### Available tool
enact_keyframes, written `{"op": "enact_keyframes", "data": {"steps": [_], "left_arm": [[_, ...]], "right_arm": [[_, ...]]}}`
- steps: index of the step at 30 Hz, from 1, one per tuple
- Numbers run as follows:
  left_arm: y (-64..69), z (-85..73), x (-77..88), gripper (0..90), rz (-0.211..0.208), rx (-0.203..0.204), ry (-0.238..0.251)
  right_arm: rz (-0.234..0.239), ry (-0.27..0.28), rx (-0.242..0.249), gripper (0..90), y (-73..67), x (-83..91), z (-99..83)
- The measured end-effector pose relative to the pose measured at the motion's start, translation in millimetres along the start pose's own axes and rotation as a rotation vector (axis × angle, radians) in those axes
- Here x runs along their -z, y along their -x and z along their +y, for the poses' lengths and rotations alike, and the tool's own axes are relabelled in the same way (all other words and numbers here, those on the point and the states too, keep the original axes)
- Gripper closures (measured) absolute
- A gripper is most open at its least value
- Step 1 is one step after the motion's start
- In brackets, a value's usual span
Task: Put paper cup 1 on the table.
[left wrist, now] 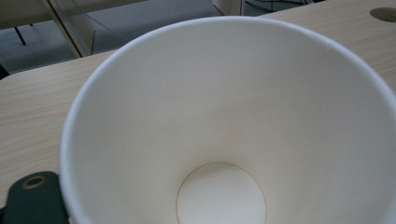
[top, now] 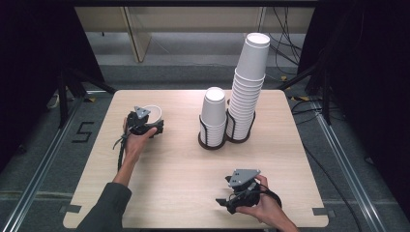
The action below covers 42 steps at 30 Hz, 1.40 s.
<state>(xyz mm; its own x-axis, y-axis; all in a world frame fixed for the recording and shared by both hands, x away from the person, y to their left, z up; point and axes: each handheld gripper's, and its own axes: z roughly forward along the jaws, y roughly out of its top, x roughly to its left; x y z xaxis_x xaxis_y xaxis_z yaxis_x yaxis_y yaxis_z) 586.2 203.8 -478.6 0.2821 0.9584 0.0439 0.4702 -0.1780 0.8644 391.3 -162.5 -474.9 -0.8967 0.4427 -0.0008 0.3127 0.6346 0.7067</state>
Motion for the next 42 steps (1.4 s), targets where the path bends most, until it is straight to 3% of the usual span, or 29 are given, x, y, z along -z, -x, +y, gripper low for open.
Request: {"op": "enact_keyframes", "data": {"steps": [4,9,10,13,19,23,29,31,34,42], "left_arm": [[1.3,-1.0,3.2,13.2,-0.007,0.023,-0.015],[3.6,-5.5,4.2,13.0,-0.003,-0.001,-0.001],[3.7,-7.0,4.1,12.9,-0.002,-0.011,0.004],[3.9,-11.7,3.8,13.1,-0.004,-0.025,0.004],[3.4,-22.4,6.9,14.3,-0.018,-0.015,0.017],[2.4,-30.2,8.6,14.3,-0.035,0.018,0.030],[1.3,-36.4,21.7,14.3,-0.054,0.030,0.047],[1.9,-37.5,28.5,14.3,-0.061,0.042,0.031],[4.7,-38.6,39.9,14.3,-0.071,0.032,0.062],[9.1,-40.7,62.7,14.3,-0.085,0.032,0.070]], "right_arm": [[0.001,0.001,-0.001,20.8,-0.3,-0.6,-0.2],[-0.001,0.001,-0.002,21.0,-0.9,0.2,0.3],[-0.002,0.009,0.028,21.1,0.6,-0.1,0.6],[0.005,0.006,0.015,21.1,-0.7,-0.3,0.3],[0.000,0.001,0.027,21.1,0.1,-0.2,0.1],[0.002,0.000,0.024,21.0,-0.3,-0.8,-0.2],[-0.004,-0.001,-0.001,21.1,-0.9,0.9,-0.3],[-0.010,0.001,0.007,21.1,-0.6,0.9,-0.1],[-0.007,0.005,-0.003,21.1,-0.3,1.1,-0.3],[-0.009,0.002,-0.007,21.1,-0.6,1.2,0.4]]}}
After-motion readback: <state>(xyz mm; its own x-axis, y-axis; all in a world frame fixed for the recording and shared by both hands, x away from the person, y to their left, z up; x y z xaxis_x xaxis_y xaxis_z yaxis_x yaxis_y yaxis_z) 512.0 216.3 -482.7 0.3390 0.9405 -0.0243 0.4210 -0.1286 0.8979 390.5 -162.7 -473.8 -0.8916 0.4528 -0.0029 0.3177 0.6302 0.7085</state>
